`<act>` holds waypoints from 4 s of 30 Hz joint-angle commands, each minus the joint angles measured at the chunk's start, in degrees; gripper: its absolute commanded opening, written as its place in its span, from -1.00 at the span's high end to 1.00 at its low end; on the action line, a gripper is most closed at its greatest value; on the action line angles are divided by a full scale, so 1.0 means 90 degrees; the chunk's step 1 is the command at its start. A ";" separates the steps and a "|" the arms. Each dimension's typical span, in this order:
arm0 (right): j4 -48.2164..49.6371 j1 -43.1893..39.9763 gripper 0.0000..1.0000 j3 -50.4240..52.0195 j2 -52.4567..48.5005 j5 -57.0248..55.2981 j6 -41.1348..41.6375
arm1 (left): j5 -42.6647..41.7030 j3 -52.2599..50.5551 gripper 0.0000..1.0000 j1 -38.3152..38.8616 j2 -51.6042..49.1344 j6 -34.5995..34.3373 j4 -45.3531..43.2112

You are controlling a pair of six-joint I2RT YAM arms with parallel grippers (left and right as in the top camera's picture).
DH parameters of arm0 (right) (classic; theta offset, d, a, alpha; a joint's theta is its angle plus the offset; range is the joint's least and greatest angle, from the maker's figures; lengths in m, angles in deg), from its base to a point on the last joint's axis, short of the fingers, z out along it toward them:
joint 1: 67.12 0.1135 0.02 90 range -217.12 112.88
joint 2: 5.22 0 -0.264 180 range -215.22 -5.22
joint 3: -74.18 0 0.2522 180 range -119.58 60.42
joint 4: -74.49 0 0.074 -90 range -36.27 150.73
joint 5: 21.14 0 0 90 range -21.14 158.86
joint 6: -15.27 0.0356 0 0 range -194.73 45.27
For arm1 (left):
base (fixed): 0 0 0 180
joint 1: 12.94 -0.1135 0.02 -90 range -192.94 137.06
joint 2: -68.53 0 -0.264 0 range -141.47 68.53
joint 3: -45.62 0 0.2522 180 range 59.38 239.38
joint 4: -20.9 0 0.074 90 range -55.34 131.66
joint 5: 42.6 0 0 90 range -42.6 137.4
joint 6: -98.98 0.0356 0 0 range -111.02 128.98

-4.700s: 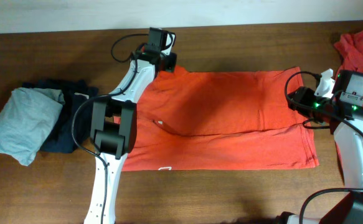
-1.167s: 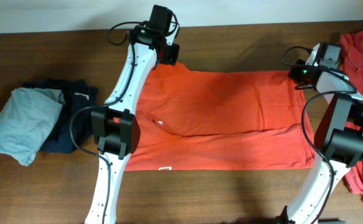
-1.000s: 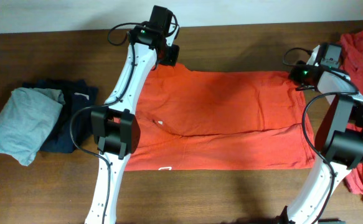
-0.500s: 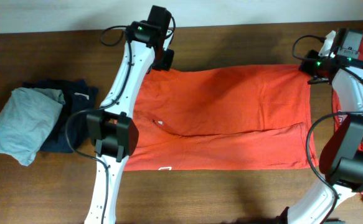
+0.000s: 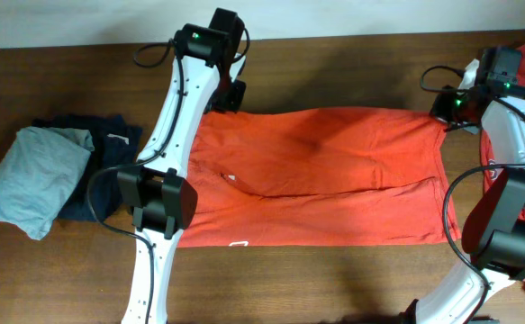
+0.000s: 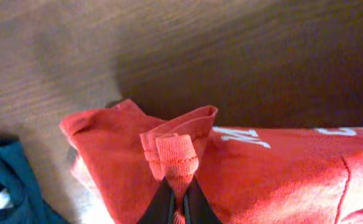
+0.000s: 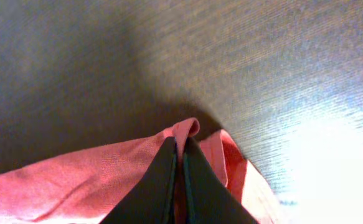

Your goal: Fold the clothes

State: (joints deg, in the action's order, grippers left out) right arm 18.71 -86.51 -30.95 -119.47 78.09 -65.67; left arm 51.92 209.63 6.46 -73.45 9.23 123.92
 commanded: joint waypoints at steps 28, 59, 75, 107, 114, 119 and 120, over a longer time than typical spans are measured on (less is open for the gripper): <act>-0.0780 -0.0019 0.92 0.0034 0.1146 -0.0272 -0.0413 | -0.1081 0.0126 0.97 0.0012 0.0277 0.0049 0.0821; -0.1069 -0.0019 0.91 0.0034 0.1156 0.0124 -0.0418 | 0.1243 0.0097 0.99 0.0610 0.0291 -0.0238 -0.1336; -0.1069 -0.0019 0.91 0.0034 0.1156 0.0240 -0.0418 | 0.1018 0.0095 0.99 0.0678 0.0957 -0.0481 -0.0415; -0.1042 -0.0019 0.91 0.0034 0.1156 0.0238 -0.0418 | 0.1219 -0.0998 0.98 0.1345 0.1066 -0.0869 -0.0289; -0.0993 -0.0019 0.91 0.0034 0.1156 0.0240 -0.0415 | 0.1479 -0.1290 0.98 0.1358 0.1195 -0.0775 -0.0401; -0.0991 -0.0019 0.92 0.0034 0.1156 0.0240 -0.0415 | 0.1409 -0.1520 0.99 0.1353 0.1195 -0.0767 -0.0185; -0.0988 -0.0019 0.92 0.0034 0.1156 0.0240 -0.0415 | 0.1435 -0.1591 0.99 0.1350 0.1195 -0.0780 -0.0046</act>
State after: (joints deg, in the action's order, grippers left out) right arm 9.62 -86.51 -30.75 -110.58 79.49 -68.97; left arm 63.55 197.30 18.81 -65.10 2.28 121.16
